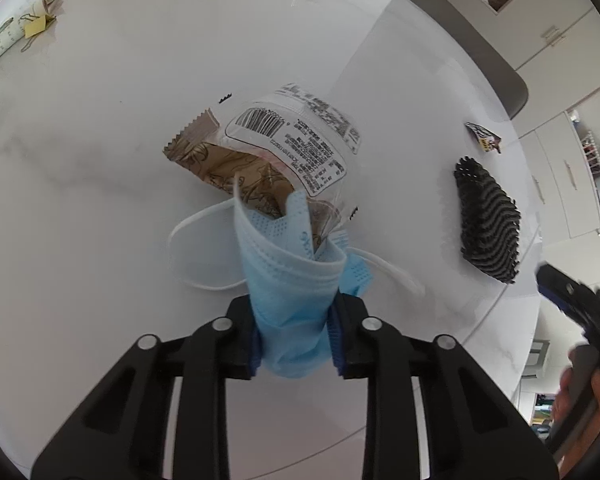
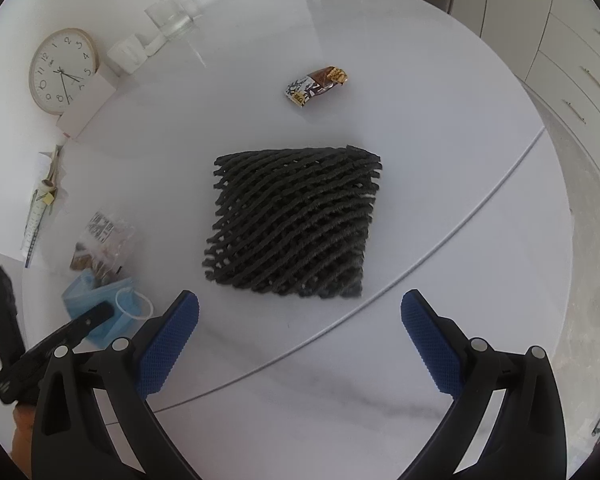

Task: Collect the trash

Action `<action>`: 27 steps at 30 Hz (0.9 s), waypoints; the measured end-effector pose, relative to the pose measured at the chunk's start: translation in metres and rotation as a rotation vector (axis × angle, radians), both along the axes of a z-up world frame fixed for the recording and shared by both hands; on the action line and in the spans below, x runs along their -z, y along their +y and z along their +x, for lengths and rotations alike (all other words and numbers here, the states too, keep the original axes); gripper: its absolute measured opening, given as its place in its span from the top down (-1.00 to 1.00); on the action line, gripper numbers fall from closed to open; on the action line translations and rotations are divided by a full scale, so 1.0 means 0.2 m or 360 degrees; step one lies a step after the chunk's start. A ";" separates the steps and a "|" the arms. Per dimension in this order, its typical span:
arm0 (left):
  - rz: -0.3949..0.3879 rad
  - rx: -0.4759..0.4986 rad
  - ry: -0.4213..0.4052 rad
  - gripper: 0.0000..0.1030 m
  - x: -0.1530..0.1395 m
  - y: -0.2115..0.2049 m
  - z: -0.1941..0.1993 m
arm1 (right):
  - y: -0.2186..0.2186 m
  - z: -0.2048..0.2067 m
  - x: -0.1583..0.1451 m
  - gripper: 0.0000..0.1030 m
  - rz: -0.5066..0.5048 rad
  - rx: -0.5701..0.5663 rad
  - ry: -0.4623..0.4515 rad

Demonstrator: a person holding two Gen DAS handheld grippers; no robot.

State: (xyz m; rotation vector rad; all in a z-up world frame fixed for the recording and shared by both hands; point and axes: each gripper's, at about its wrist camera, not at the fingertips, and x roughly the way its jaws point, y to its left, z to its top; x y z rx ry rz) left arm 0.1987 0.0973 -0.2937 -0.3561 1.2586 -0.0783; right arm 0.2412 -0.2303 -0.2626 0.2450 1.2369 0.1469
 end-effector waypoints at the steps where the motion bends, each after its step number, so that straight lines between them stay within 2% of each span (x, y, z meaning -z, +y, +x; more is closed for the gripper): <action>1: -0.0013 0.0011 -0.0007 0.53 -0.01 0.01 -0.01 | 0.02 0.02 0.00 -0.95 -0.0003 -0.0011 -0.0005; 5: -0.0050 0.0073 -0.0021 0.54 -0.04 0.01 -0.03 | 0.10 0.08 0.01 -0.95 -0.0026 -0.0202 -0.0019; 7: -0.0055 0.0117 -0.0038 0.54 -0.05 -0.01 -0.04 | 0.15 0.13 0.02 -0.95 -0.0066 -0.0393 -0.0034; 11: -0.0078 0.0163 -0.0045 0.54 -0.07 0.01 -0.08 | 0.24 0.17 0.00 -0.95 -0.0253 -0.0798 -0.0084; 14: -0.0095 0.0181 -0.0048 0.54 -0.07 0.03 -0.10 | 0.32 0.20 0.01 -0.95 -0.0482 -0.1158 -0.0116; 16: -0.0105 0.0198 -0.0046 0.54 -0.07 0.05 -0.10 | 0.35 0.21 0.02 -0.95 -0.0561 -0.1297 -0.0121; 19: -0.0109 0.0231 -0.0056 0.54 -0.09 0.07 -0.12 | 0.38 0.27 0.05 -0.95 -0.0608 -0.1428 -0.0089; 25: -0.0116 0.0289 -0.0045 0.54 -0.09 0.09 -0.15 | 0.41 0.39 0.09 -0.95 -0.0550 -0.1528 -0.0038; 27: -0.0124 0.0289 -0.0037 0.54 -0.08 0.10 -0.16 | 0.43 0.40 0.11 -0.78 -0.0542 -0.1547 -0.0016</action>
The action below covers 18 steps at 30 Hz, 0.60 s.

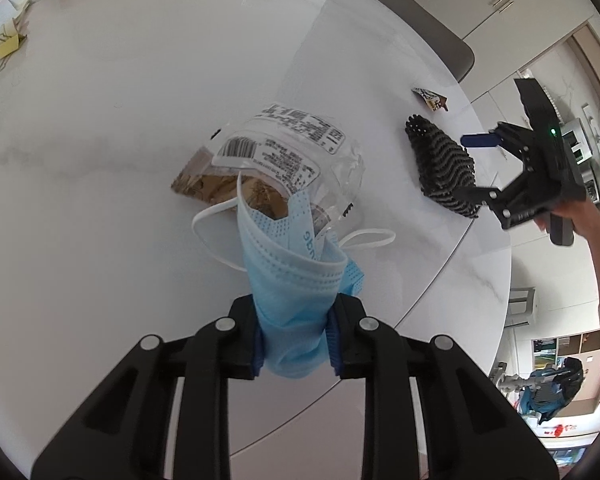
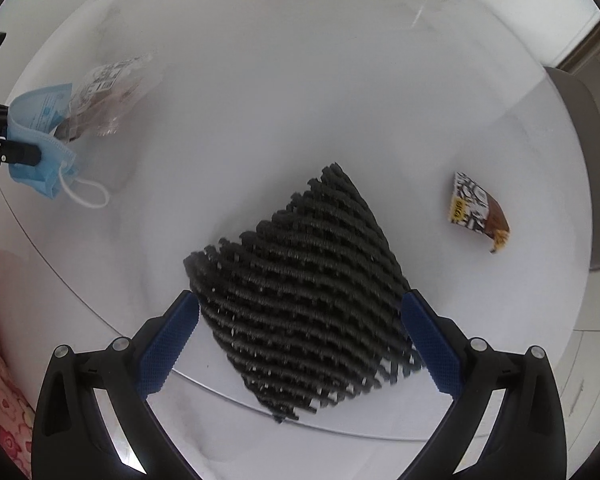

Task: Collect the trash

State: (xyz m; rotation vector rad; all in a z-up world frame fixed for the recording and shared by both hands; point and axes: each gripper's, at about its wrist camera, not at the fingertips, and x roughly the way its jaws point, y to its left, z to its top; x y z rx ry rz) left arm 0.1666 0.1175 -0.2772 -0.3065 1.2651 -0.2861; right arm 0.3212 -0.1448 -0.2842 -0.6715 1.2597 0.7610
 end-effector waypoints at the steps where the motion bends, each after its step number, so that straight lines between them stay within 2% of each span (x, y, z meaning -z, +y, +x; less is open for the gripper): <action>1: -0.0001 -0.0007 0.0007 0.54 0.01 0.00 0.00 | 0.01 0.01 0.01 -0.72 -0.0003 -0.0004 0.0021; 4: -0.0012 -0.0014 0.0014 0.54 0.01 0.02 -0.02 | 0.03 0.05 0.03 -0.43 -0.0001 0.0003 0.0074; 5: -0.0017 -0.0015 0.0006 0.54 0.01 0.02 -0.03 | 0.04 0.06 0.04 -0.28 -0.0009 0.0013 0.0086; 7: -0.0023 -0.0005 -0.0019 0.54 -0.01 0.03 -0.04 | 0.05 0.07 0.04 -0.21 -0.0010 0.0031 0.0075; 10: -0.0043 0.0002 -0.0063 0.54 -0.06 0.04 -0.06 | 0.02 0.10 0.02 0.10 0.0018 0.0115 0.0068; 11: -0.0053 0.0005 -0.0074 0.54 -0.08 0.04 -0.07 | 0.00 0.10 0.01 0.36 0.0029 0.0141 0.0069; 12: -0.0057 0.0007 -0.0083 0.54 -0.09 0.04 -0.07 | -0.01 0.12 0.01 0.74 0.0055 0.0185 0.0087; 13: -0.0058 0.0011 -0.0095 0.54 -0.10 0.04 -0.08 | -0.03 0.13 0.01 0.87 0.0080 0.0234 0.0104; 18: -0.0057 0.0012 -0.0114 0.54 -0.13 0.03 -0.10 | -0.06 0.16 0.01 0.93 0.0108 0.0326 0.0087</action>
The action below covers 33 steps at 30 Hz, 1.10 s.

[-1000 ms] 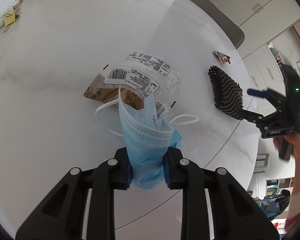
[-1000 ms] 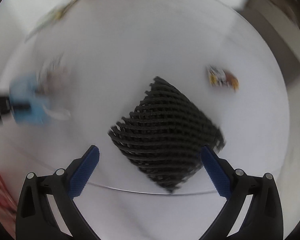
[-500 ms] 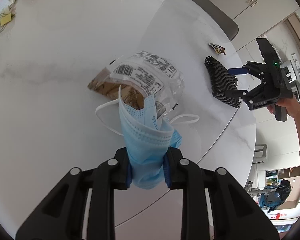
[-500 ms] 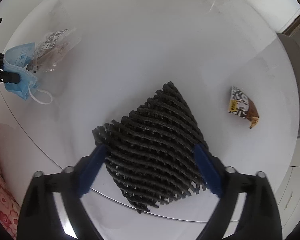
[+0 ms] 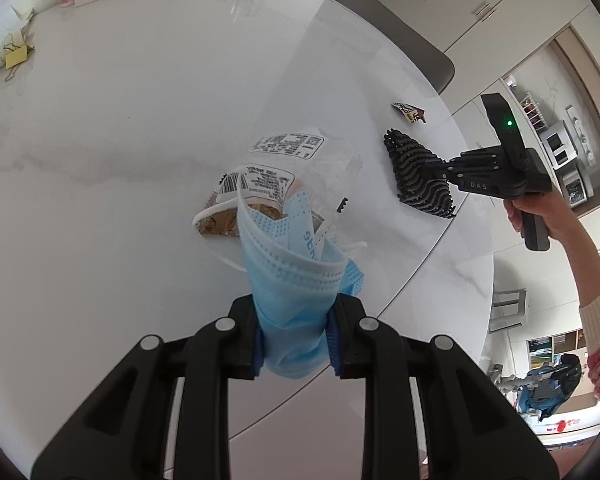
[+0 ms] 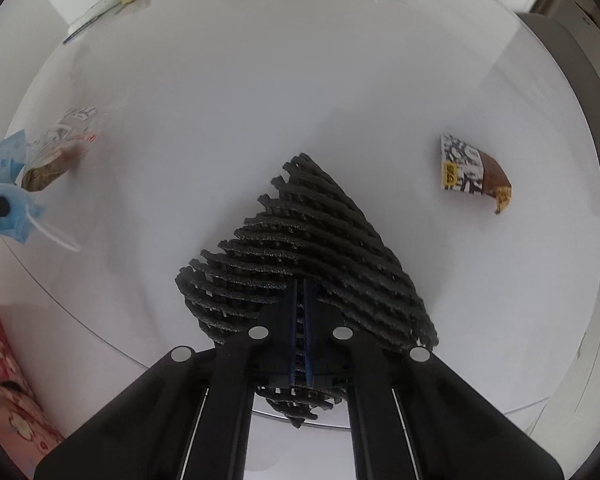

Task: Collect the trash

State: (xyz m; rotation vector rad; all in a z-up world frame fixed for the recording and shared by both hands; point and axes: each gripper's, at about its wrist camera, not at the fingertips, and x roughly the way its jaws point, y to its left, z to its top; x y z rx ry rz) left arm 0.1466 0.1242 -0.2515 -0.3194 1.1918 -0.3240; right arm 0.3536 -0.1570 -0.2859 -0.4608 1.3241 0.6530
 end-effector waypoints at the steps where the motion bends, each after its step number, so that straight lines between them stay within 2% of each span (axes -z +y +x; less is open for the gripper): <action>1: -0.0004 -0.0002 -0.0003 0.54 0.00 0.00 0.00 | 0.00 0.00 0.00 0.93 -0.0002 0.0007 -0.0005; 5: -0.0010 0.0013 -0.0011 0.54 -0.01 -0.01 -0.01 | 0.00 -0.02 -0.04 0.93 0.0002 0.0040 -0.0030; 7: -0.0007 0.0020 -0.0010 0.54 0.00 0.00 -0.01 | 0.02 -0.04 -0.10 0.85 0.0028 0.0067 -0.0067; 8: -0.0007 0.0022 -0.0011 0.54 0.00 0.00 -0.01 | 0.05 -0.07 -0.15 0.67 0.0059 0.0070 -0.0092; 9: -0.0007 0.0025 -0.0010 0.54 0.01 0.00 -0.01 | 0.03 -0.11 -0.19 0.38 0.0092 0.0069 -0.0110; 10: -0.0009 0.0027 -0.0006 0.54 0.02 0.00 -0.01 | 0.06 -0.13 -0.24 0.20 0.0147 0.0068 -0.0130; 11: -0.0009 0.0029 -0.0003 0.54 0.02 -0.01 -0.01 | 0.09 -0.14 -0.27 -0.08 0.0192 0.0061 -0.0136; 12: -0.0007 0.0030 -0.0002 0.54 0.02 -0.01 -0.01 | 0.14 -0.18 -0.30 -0.20 0.0268 0.0046 -0.0123; 14: -0.0015 0.0035 0.0005 0.54 0.03 -0.01 -0.01 | 0.24 -0.21 -0.32 -0.25 0.0396 0.0021 -0.0036; 15: -0.0017 0.0035 0.0006 0.54 0.04 -0.01 -0.01 | 0.30 -0.22 -0.32 -0.26 0.0485 0.0014 0.0034; 18: -0.0018 0.0036 0.0009 0.54 0.04 0.00 0.00 | 0.46 -0.24 -0.29 -0.27 0.0610 -0.0010 0.0211; 22: 0.0000 0.0043 0.0009 0.54 0.06 0.00 0.00 | 0.68 -0.27 -0.17 -0.27 0.0584 -0.0056 0.0373; 26: 0.0007 0.0027 0.0020 0.54 0.09 0.00 0.01 | 0.79 -0.25 -0.04 -0.27 0.0545 -0.0011 0.0574; 28: 0.0020 0.0018 0.0028 0.54 0.11 0.00 0.01 | 0.82 -0.26 -0.02 0.07 0.0512 -0.0014 0.0597; 33: 0.0025 0.0005 0.0038 0.54 0.13 0.01 0.01 | 0.79 -0.33 -0.09 0.45 0.0495 -0.0071 0.0516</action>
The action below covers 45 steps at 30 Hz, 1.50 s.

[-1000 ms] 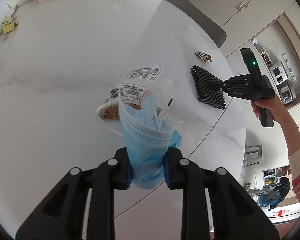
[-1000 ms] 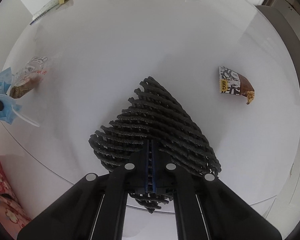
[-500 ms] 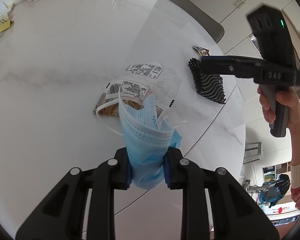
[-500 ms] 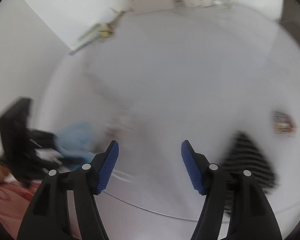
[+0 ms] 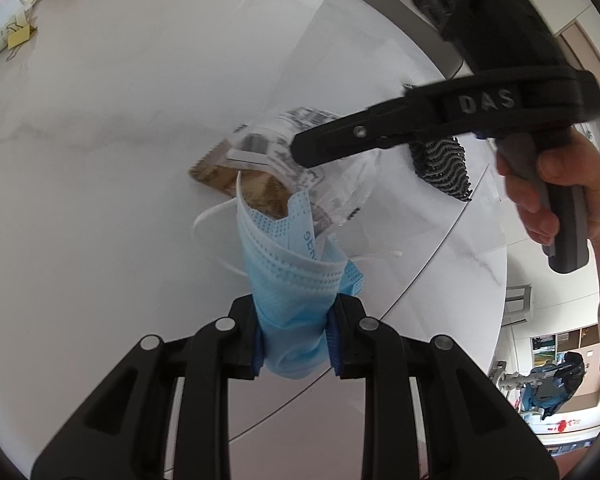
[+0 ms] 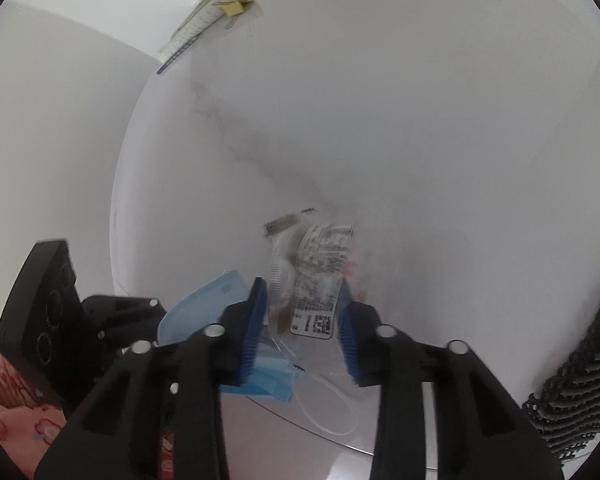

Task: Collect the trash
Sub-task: 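Grasp the clear snack bag with the right tool, then carry the mask and snack bag to the wastebasket and open both tools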

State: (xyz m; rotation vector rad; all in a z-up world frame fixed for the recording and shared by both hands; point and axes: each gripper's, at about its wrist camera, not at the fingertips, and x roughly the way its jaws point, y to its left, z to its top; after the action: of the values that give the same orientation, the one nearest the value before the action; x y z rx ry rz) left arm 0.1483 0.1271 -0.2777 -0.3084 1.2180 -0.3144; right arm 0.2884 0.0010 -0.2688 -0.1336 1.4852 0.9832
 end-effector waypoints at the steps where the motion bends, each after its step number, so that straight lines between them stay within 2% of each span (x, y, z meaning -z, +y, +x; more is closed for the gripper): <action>1: -0.0002 -0.0002 -0.0006 0.54 -0.01 0.00 0.00 | -0.01 -0.01 -0.03 0.48 -0.0006 0.0013 -0.0047; 2: -0.0006 0.0001 -0.0014 0.54 -0.02 0.00 0.00 | -0.04 -0.02 -0.06 0.76 0.0007 0.0042 -0.0081; 3: -0.0006 0.0005 -0.0026 0.54 -0.03 -0.01 -0.01 | -0.08 -0.01 -0.08 0.93 0.0024 0.0078 -0.0096; 6: -0.0012 0.0031 -0.0067 0.54 -0.08 -0.02 -0.03 | -0.22 -0.05 -0.23 0.93 -0.0018 0.0206 -0.0314; 10: -0.0016 0.0088 -0.0116 0.54 -0.14 -0.07 -0.06 | -0.45 -0.16 -0.40 0.92 0.0045 0.0421 -0.0418; 13: -0.0005 0.0165 -0.0152 0.54 -0.22 -0.14 -0.11 | -0.67 -0.34 -0.54 0.93 0.0095 0.0600 -0.0486; 16: -0.0013 0.0293 -0.0186 0.54 -0.31 -0.28 -0.18 | -0.92 -0.55 -0.65 0.92 0.0081 0.0771 -0.0544; 17: -0.0007 0.0337 -0.0198 0.54 -0.34 -0.33 -0.21 | -1.02 -0.68 -0.68 0.92 0.0077 0.0847 -0.0554; 20: 0.0015 0.0504 -0.0245 0.54 -0.42 -0.54 -0.33 | -1.24 -0.96 -0.70 0.92 0.0004 0.0997 -0.0585; 22: 0.0016 0.0628 -0.0256 0.54 -0.46 -0.69 -0.42 | -1.41 -1.23 -0.70 0.92 -0.0072 0.1138 -0.0594; 28: -0.0002 0.1074 -0.0297 0.54 -0.51 -1.18 -0.78 | -1.75 -1.92 -0.60 0.92 -0.0227 0.1564 -0.0509; 32: -0.0007 0.1334 -0.0305 0.54 -0.51 -1.45 -1.01 | -1.94 -2.33 -0.52 0.92 -0.0260 0.1841 -0.0428; 35: 0.0011 0.1507 -0.0297 0.54 -0.49 -1.61 -1.16 | -1.98 -2.53 -0.46 0.92 -0.0270 0.1996 -0.0393; 41: 0.0087 0.1753 -0.0200 0.54 -0.39 -1.83 -1.38 | -1.98 -2.73 -0.39 0.92 -0.0253 0.2163 -0.0354; 42: 0.0102 0.1766 -0.0180 0.41 -0.38 -1.85 -1.40 | -1.98 -2.76 -0.38 0.91 -0.0251 0.2177 -0.0352; 43: 0.0120 0.1772 -0.0154 -0.04 -0.36 -1.88 -1.41 | -1.99 -2.78 -0.37 0.91 -0.0244 0.2184 -0.0348; 45: 0.0162 0.1772 -0.0133 -0.63 -0.34 -1.91 -1.47 | -1.99 -2.80 -0.36 0.91 -0.0235 0.2195 -0.0347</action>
State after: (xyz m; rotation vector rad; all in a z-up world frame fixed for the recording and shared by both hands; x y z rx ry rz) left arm -0.1449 -0.2554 -0.2098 0.5094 1.2187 -1.2001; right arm -0.2707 -0.3962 -0.1973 0.5995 1.0630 -0.2567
